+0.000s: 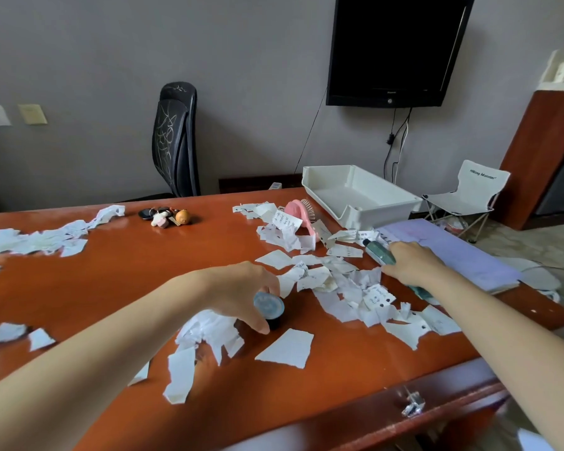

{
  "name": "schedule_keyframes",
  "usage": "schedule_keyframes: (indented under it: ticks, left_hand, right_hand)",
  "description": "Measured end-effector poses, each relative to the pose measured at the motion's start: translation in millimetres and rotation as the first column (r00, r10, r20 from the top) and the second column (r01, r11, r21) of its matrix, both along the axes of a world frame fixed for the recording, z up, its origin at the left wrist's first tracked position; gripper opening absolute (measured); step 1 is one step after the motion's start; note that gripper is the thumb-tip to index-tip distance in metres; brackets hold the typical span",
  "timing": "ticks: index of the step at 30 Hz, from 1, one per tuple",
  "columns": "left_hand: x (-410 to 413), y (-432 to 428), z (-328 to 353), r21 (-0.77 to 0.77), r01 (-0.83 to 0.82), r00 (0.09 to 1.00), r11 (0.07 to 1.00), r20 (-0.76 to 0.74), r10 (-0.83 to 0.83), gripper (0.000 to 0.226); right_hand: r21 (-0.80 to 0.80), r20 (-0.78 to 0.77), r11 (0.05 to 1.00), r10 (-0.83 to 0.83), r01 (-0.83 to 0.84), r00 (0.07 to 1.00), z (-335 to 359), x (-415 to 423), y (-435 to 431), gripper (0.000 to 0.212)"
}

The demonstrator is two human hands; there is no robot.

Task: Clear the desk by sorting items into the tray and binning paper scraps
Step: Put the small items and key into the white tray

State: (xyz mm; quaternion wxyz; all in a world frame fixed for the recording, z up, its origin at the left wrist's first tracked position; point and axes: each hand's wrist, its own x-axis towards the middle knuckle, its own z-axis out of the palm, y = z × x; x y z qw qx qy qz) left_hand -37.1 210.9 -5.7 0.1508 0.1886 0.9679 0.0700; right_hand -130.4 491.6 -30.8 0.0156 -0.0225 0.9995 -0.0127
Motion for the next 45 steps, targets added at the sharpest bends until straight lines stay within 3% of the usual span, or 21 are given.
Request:
schedule_keyframes:
  ticks: [4, 8, 12, 21, 34, 45]
  left_hand:
    - [-9.3, 1.2, 1.9, 0.054, -0.002, 1.000, 0.999, -0.017, 0.003, 0.048]
    - [-20.9, 5.1, 12.2, 0.102, 0.007, 0.997, 0.995, -0.074, 0.000, 0.047]
    - [-37.2, 12.3, 21.8, 0.217, 0.038, 0.975, 0.975, -0.221, 0.012, 0.045]
    - [-109.5, 45.6, 42.3, 0.405, 0.070, 0.934, 0.912, -0.347, 0.083, 0.044]
    - [-266.8, 105.0, 47.5, 0.427, -0.073, 0.950, 0.901, -0.245, 0.193, 0.048]
    - [-349.1, 153.2, 7.3, 0.399, -0.102, 0.981, 0.911, -0.111, 0.159, 0.047]
  right_hand:
    - [-0.017, -0.020, 0.999, 0.049, -0.049, 0.999, 4.0, -4.6, 1.6, 0.038]
    - [-0.063, -0.063, 0.995, 0.077, -0.081, 0.995, 11.1, -12.7, 5.2, 0.024]
    - [-0.061, -0.127, 0.980, 0.179, -0.187, 0.976, 28.3, -20.6, 7.3, 0.015]
    - [-0.172, -0.293, 0.971, 0.113, -0.168, 0.949, 65.4, -77.2, 16.8, 0.025]
    - [-0.399, -0.240, 0.914, -0.027, -0.073, 0.970, 69.6, -178.1, 25.9, 0.021]
    - [-0.530, -0.120, 0.848, -0.061, -0.012, 0.991, 37.9, -243.7, 29.0, 0.023]
